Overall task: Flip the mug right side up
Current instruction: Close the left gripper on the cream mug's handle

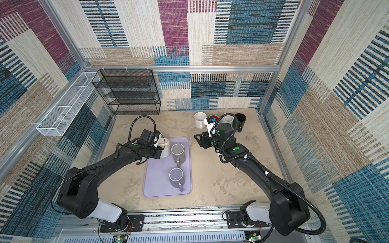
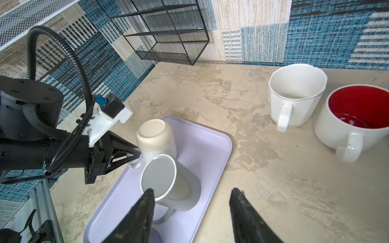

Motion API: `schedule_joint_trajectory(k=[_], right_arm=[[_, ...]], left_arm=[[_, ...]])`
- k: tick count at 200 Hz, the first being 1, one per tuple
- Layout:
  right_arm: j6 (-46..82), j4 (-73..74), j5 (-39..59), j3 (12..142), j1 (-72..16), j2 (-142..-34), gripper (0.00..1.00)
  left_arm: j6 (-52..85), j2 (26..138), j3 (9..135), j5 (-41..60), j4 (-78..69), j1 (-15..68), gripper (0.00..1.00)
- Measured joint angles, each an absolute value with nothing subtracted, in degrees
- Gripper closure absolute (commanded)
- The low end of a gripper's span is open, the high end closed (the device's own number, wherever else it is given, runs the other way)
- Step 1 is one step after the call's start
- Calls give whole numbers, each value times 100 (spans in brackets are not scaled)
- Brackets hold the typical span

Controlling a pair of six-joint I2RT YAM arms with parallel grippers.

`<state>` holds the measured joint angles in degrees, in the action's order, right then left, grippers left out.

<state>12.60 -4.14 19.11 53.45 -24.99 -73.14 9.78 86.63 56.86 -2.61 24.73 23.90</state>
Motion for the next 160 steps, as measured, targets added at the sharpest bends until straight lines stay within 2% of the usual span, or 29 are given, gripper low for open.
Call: schedule_joint_trajectory(k=[46,126,160], right_arm=[[1260,-414,1911,5345,-2499,-7321,40],[1282,-414,1911,5345,-2502,-7319,40],[1282,-414,1909,5345,-2499,-7314,40]], left_arm=[[1037,8812,5586,-239,2460,2403,100],[1033,9292,6243,-318,3142,2429,100],[1028,9483,6471,-327,3437,2440,93]])
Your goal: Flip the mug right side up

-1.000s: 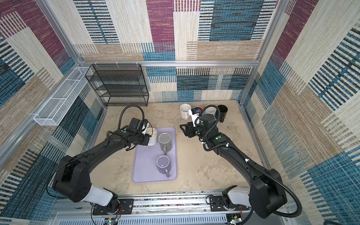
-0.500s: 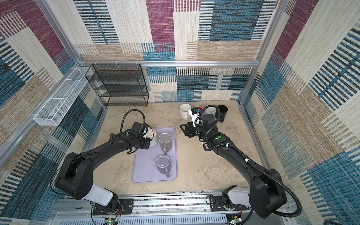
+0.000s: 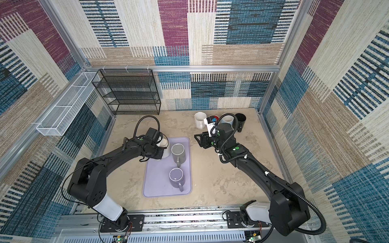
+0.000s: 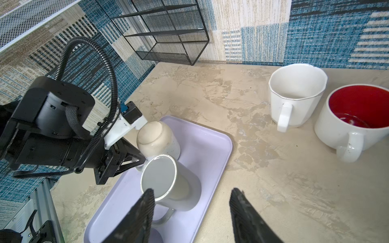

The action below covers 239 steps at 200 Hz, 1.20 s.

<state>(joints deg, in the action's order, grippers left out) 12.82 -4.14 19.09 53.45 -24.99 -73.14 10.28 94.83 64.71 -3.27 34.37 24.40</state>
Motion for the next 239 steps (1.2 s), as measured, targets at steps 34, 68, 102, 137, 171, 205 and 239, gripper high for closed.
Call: schedule_joint_trajectory(k=[34,68,102,137,171,205,239], right_arm=[[1280,-416,1905,5345,-2499,-7312,40],[1278,-419,1892,5345,-2499,-7310,40],[1278,-419,1892,5345,-2499,-7310,40],[1278,-421,1890,5345,-2499,-7306,40],[1278,-423,1890,5345,-2499,-7288,40],[1278,-423,1890,5345,-2499,-7266,40],[1278,-421,1890,5345,-2502,-7266,40]], left_arm=[[1002,9640,6617,-370,3642,2440,79],[985,9701,6768,-412,3879,2438,70],[915,9830,7002,-454,4101,2438,66],[854,9990,7216,-458,4268,2438,66],[744,10141,7400,-443,4423,2438,68],[729,10256,7437,-403,4464,2438,73],[733,10324,7437,-401,4475,2438,75]])
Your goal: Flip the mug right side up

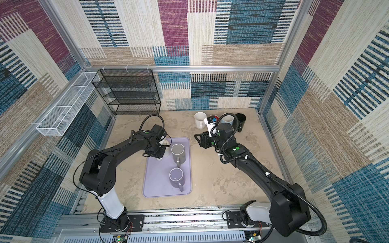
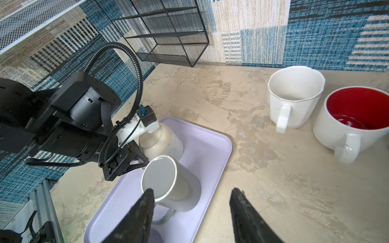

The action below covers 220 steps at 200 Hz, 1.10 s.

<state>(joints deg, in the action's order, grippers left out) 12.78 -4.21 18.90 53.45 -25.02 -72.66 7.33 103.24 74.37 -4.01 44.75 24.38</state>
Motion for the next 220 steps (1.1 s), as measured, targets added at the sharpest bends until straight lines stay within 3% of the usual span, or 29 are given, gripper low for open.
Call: schedule_joint_trajectory(k=[45,96,220], right_arm=[[1278,-419,1890,5325,-2499,-7262,40],[1278,-421,1887,5319,-2499,-7234,40],[1389,-268,2145,5105,-2506,-7295,41]], left_arm=[[757,10460,7432,-408,4469,2438,78],[781,10464,7413,-460,4285,2440,100],[784,9594,6569,-454,3774,2279,100]])
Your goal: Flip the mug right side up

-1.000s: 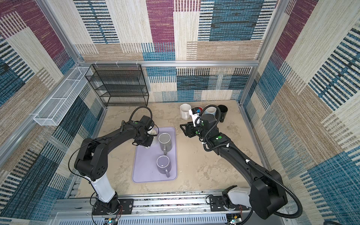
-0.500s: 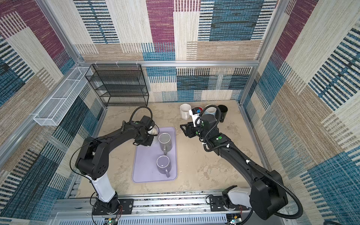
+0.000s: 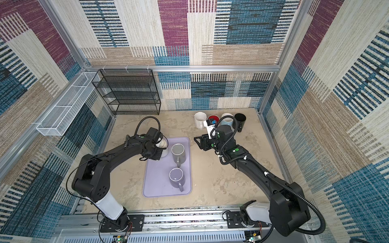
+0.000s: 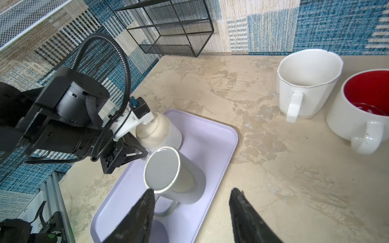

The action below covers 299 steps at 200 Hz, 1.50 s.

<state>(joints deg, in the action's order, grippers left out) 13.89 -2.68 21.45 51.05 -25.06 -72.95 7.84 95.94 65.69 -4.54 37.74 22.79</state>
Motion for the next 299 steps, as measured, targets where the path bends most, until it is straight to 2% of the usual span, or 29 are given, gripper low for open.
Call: schedule_joint_trajectory(k=[173,299], right_arm=[[1712,716,2622,4840,-3044,-7592,41],[2270,1859,3328,4705,-3332,-7712,43]], left_arm=[[1216,6834,5487,1374,2285,1739,100],[1874,6141,5148,3208,1035,1688,100]])
